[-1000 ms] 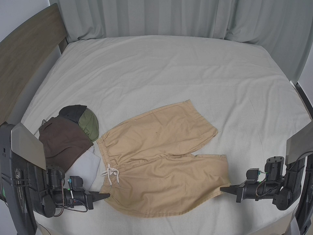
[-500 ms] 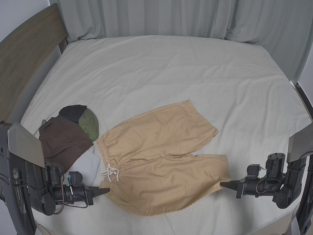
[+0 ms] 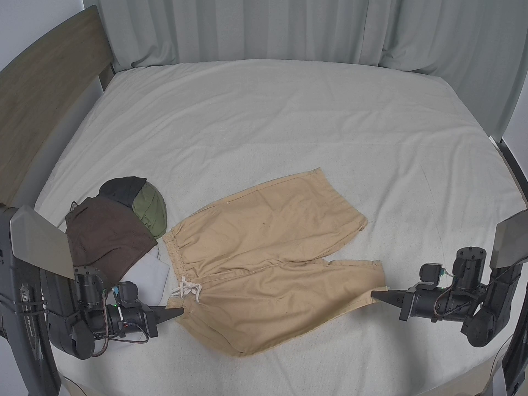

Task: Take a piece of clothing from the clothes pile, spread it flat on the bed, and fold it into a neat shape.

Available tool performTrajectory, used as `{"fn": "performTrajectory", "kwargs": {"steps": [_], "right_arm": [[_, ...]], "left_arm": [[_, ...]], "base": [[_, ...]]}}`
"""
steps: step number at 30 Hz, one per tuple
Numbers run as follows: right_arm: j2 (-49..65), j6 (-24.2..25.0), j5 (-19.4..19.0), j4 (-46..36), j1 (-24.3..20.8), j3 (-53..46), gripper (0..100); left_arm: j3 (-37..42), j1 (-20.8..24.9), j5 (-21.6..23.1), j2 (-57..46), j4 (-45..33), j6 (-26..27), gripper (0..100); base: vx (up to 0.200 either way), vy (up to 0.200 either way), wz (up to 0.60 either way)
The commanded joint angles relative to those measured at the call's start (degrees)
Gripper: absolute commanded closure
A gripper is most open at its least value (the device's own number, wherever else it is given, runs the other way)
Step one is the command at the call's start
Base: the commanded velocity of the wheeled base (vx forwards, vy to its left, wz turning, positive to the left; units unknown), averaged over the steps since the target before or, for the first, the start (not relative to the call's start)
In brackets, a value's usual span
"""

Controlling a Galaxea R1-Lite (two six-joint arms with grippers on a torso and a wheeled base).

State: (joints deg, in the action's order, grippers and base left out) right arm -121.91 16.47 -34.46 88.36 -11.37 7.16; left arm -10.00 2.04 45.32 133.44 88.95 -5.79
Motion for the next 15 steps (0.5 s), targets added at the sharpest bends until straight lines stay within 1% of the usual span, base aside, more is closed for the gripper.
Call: {"fn": "performTrajectory", "kwargs": {"steps": [1, 10, 14, 15], "right_arm": [[1.32, 0.14, 0.01, 0.06, -0.14, 0.67, 100], [1.5, 0.23, 0.1, 0.06, -0.14, 1.81, 100], [1.85, 0.49, 0.1, 0.06, -0.05, 2.34, 100], [1.85, 0.49, 0.1, 0.06, -0.05, 2.34, 100]], "left_arm": [[-0.46, -0.01, -0.06, -0.2, 0.08, -0.19, 100], [-1.17, -0.01, -0.15, -0.28, 0.08, -0.36, 100], [-1.34, 0.07, -0.15, -1.87, 0.08, -3.26, 100], [-1.34, 0.07, -0.15, -1.87, 0.08, -3.26, 100]], "base": [[0.0, 0.0, 0.0], [0.0, 0.0, 0.0], [0.0, 0.0, 0.0], [0.0, 0.0, 0.0]]}}
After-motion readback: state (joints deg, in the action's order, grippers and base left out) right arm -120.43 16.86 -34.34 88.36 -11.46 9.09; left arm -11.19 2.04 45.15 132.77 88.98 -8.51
